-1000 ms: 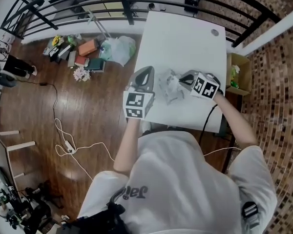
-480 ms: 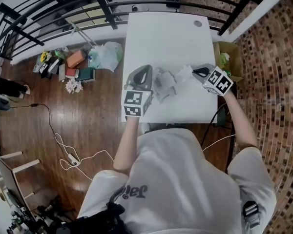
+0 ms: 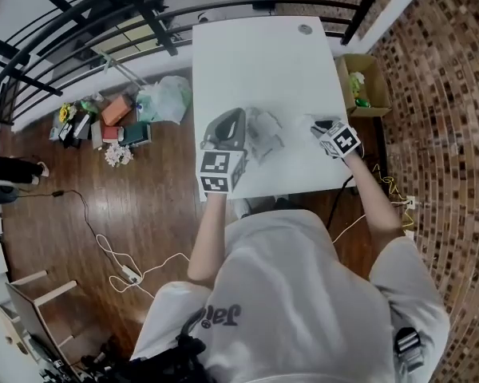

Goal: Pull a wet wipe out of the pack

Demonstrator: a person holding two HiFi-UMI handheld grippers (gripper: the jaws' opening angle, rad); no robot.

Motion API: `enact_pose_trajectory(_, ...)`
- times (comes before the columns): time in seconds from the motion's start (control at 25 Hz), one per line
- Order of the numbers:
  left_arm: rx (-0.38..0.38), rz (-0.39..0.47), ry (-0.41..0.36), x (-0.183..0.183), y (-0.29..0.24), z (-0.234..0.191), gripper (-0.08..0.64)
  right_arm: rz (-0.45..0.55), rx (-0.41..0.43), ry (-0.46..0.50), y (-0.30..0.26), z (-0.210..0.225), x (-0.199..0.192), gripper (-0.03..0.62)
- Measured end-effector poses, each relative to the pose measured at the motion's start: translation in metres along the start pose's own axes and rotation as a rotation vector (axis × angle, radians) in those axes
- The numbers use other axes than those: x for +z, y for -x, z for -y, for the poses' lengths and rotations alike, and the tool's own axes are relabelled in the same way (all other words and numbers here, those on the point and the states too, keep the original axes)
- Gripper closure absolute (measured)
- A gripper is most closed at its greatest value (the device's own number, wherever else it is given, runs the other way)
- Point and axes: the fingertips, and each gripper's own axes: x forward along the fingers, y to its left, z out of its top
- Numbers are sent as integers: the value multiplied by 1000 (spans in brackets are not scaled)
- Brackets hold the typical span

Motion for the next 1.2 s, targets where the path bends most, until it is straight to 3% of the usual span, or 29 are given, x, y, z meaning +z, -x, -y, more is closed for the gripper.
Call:
enact_pose_trajectory(0.4,-25,46,32,9,48,-11,545,355,-144,-254,97,-34,39,523)
enact_pose_trajectory(0.52,-38,67,32,9,70,-9,545,452,-194,-305,124,-68,45,587)
enact_pose_trajectory(0.68,-26,100,42,9,87,-4,545,580,-188,-303,145,-125,76,600)
enact_pose_trajectory(0.84,-43,104,29,13,104,37,545,703,-175,-274,171,-165,104,600)
enact_pose_trajectory(1.04,25,210,-36,29,143,81,545,867,-165,-230,223,-196,118,600)
enact_pose_trajectory(1.2,71,270,83,34,196,131,545,933,-130,-194,266,-230,83,600)
